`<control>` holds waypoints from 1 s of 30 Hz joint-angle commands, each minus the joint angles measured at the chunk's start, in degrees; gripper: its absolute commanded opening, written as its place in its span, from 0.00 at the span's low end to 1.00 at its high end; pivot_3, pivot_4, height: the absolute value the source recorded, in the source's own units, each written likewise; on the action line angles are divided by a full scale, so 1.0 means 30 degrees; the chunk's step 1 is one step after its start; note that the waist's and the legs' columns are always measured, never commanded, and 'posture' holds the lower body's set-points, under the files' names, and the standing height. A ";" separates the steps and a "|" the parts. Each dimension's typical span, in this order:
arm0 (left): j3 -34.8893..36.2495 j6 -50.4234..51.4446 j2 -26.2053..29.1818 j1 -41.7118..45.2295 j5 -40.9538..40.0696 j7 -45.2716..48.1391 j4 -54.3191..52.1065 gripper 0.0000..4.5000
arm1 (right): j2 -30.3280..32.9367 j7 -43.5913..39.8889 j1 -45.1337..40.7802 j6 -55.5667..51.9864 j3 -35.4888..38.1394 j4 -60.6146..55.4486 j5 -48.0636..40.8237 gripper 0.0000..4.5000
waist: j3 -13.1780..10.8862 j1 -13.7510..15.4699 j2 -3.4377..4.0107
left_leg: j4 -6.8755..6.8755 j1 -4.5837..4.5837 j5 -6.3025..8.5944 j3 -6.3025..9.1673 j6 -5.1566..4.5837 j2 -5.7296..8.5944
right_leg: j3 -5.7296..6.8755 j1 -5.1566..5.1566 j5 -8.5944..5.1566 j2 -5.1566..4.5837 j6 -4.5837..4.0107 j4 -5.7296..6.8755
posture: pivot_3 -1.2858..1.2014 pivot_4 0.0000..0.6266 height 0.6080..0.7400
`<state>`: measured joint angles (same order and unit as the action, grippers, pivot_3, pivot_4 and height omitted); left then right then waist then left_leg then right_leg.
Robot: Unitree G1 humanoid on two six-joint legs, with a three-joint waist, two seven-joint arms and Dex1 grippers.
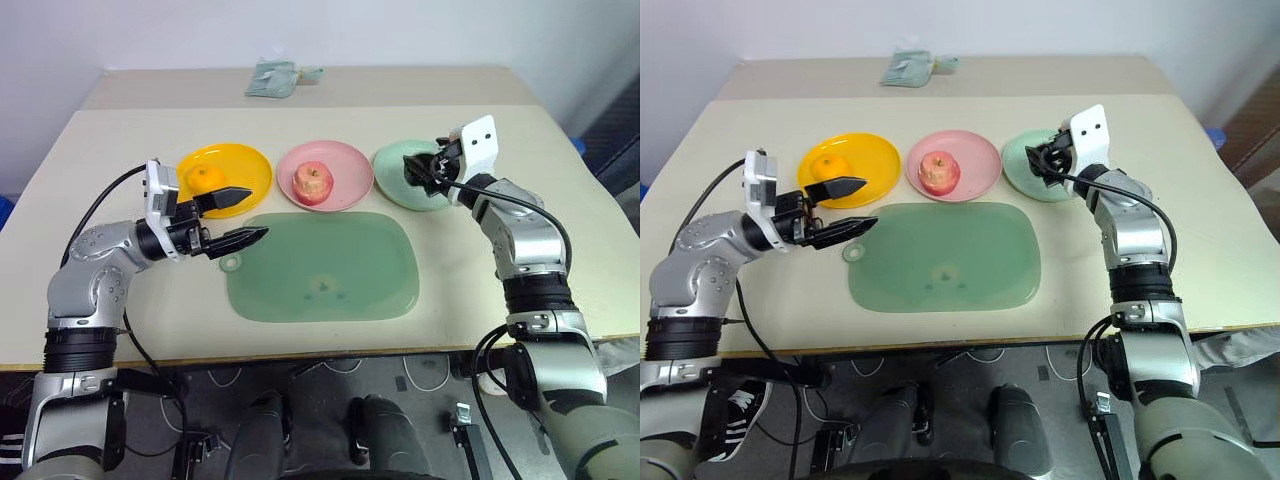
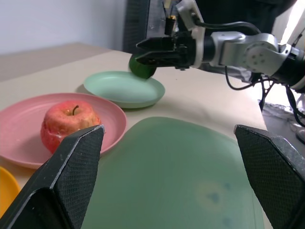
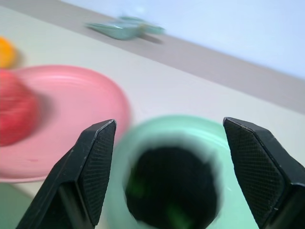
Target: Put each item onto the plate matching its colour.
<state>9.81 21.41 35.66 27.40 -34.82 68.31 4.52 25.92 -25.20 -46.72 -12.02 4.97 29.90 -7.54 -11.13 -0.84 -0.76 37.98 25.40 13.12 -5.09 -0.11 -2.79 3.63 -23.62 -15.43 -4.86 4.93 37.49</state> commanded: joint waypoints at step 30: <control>0.2245 0.0032 0.1341 -0.4757 -0.1092 -0.1683 -0.3984 1.00 | 0.3026 -1.1557 0.5323 0.0114 -0.0473 -0.9213 -0.5287 0.99 | -0.0003 0.0077 0.0006 | -0.0013 -0.0014 0.0024 0.0057 -0.0035 -0.0035 | -0.0015 -0.0009 0.0007 -0.0019 -0.0010 0.0003 | 0.52 0.24 1.00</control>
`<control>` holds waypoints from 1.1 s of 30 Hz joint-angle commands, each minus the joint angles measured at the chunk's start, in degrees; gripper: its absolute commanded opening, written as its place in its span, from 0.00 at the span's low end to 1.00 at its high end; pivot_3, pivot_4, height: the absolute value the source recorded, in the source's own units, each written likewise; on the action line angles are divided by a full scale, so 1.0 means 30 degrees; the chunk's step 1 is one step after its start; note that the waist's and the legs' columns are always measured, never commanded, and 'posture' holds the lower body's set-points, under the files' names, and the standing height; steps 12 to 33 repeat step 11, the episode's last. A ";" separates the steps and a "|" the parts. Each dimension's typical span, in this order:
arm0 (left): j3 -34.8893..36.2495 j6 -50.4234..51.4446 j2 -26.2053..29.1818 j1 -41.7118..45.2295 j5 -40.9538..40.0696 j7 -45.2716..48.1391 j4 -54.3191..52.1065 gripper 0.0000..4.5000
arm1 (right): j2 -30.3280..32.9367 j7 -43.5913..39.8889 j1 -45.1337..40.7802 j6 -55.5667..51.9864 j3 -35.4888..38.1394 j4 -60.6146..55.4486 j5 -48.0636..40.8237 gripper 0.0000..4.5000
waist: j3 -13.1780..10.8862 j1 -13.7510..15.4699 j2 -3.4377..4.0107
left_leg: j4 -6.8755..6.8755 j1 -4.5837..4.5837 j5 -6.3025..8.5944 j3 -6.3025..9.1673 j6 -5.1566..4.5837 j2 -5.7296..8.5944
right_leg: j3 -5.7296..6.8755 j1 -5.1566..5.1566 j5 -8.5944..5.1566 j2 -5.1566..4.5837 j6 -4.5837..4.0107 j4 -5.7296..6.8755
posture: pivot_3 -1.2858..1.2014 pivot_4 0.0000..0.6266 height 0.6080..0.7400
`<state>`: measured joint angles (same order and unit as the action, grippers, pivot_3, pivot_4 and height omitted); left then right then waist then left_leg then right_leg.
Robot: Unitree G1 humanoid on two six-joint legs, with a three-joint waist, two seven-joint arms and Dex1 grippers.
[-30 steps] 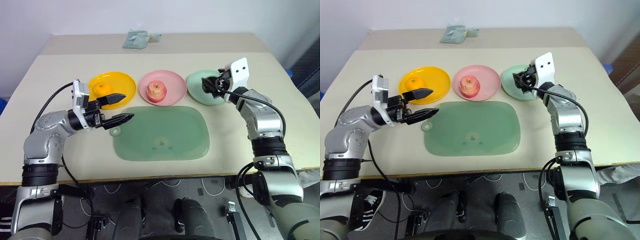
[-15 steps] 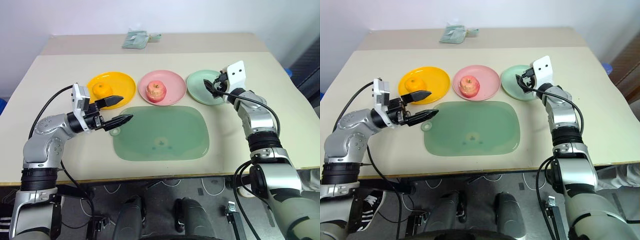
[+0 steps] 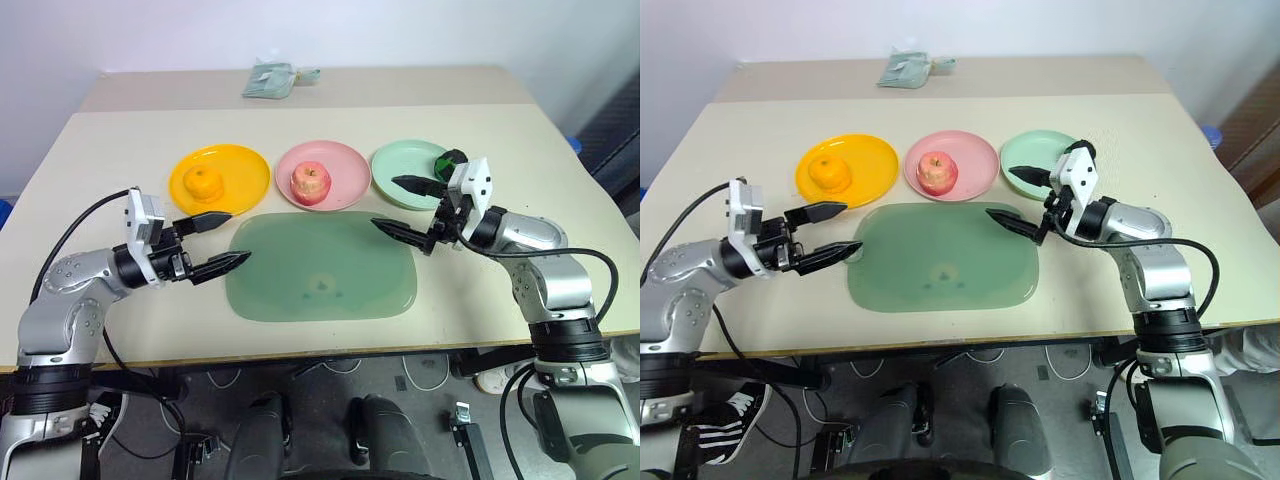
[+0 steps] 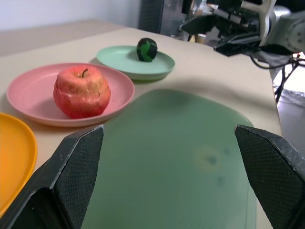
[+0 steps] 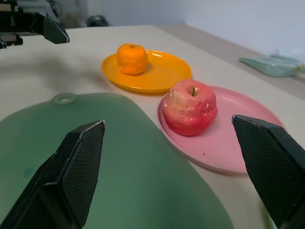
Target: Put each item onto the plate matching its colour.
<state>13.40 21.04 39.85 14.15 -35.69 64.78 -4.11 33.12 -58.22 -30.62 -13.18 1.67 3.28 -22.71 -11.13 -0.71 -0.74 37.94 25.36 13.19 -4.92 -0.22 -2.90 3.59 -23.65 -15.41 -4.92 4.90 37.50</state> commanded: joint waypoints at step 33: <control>0.1488 -0.0705 0.0195 -0.1275 -0.0724 0.0341 -0.0393 1.00 | 0.0967 0.0371 0.1667 -0.1145 0.0599 -0.3270 -0.0536 0.99 | 0.0001 0.0037 -0.0001 | 0.0007 0.0000 0.0004 0.0000 -0.0006 0.0007 | 0.0010 0.0007 0.0000 -0.0031 0.0001 -0.0005 | 0.52 0.24 1.00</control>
